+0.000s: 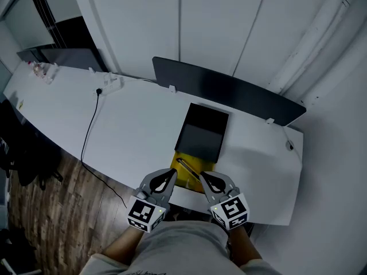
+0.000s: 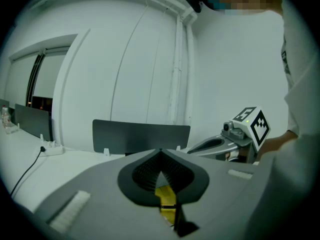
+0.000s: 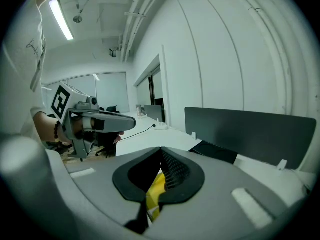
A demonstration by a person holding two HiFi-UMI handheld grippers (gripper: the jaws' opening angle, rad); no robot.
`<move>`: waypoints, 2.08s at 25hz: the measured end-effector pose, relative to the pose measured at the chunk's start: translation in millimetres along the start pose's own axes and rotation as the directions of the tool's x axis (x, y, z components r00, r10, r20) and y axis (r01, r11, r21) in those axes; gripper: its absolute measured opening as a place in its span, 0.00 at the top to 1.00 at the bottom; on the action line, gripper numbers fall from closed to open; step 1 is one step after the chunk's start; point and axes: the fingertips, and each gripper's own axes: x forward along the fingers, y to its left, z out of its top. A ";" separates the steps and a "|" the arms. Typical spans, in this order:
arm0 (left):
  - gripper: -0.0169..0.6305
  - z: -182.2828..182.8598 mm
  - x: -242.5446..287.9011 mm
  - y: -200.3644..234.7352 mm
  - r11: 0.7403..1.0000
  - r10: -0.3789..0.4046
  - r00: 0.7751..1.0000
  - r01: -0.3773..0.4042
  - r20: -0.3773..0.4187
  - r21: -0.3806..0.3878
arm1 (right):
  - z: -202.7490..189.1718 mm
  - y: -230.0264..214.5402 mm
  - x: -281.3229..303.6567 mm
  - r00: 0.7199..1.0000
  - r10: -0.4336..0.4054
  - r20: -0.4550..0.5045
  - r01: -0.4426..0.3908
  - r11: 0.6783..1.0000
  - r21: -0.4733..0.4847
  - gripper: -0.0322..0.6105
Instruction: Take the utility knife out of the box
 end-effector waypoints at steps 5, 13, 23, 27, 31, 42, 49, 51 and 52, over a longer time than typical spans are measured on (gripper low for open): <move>0.97 0.3 4.1 8.7 0.999 -0.035 0.999 0.035 -0.017 0.008 | 2.4 0.6 7.6 1.000 -0.026 -0.008 0.026 1.000 0.014 0.93; 0.97 -2.9 12.9 23.8 0.998 -0.065 0.997 0.065 -0.029 0.000 | 0.7 -3.9 22.5 0.998 -0.052 -0.033 0.053 0.998 0.029 0.93; 0.97 -20.1 27.4 36.1 0.995 -0.095 0.993 0.094 -0.070 -0.021 | -21.4 -15.2 40.4 0.992 -0.065 -0.111 0.067 0.998 0.019 0.93; 0.97 -33.1 30.0 39.8 0.994 -0.106 0.989 0.103 -0.101 -0.036 | -34.2 -17.2 47.8 0.987 -0.060 -0.149 0.066 0.997 0.030 0.93; 0.97 -44.7 33.4 42.8 0.993 -0.115 0.986 0.111 -0.118 -0.040 | -49.2 -17.0 55.9 0.983 -0.046 -0.178 0.055 0.998 0.043 0.93; 0.97 -71.1 39.0 46.7 0.992 -0.125 0.982 0.118 -0.145 -0.053 | -79.5 -19.6 72.5 0.966 -0.029 -0.259 0.041 0.998 0.042 0.93; 0.97 -86.9 39.1 47.6 0.988 -0.142 0.971 0.128 -0.192 -0.083 | -101.6 -19.5 85.7 0.940 -0.011 -0.342 0.015 1.000 0.008 0.93; 0.97 -91.1 40.1 48.8 0.988 -0.143 0.971 0.128 -0.192 -0.085 | -108.8 -20.0 89.2 0.930 -0.006 -0.367 0.005 1.000 -0.002 0.93; 0.97 -93.4 40.0 49.9 0.988 -0.141 0.970 0.125 -0.197 -0.093 | -112.7 -20.0 90.9 0.924 -0.003 -0.381 0.000 1.000 -0.009 0.92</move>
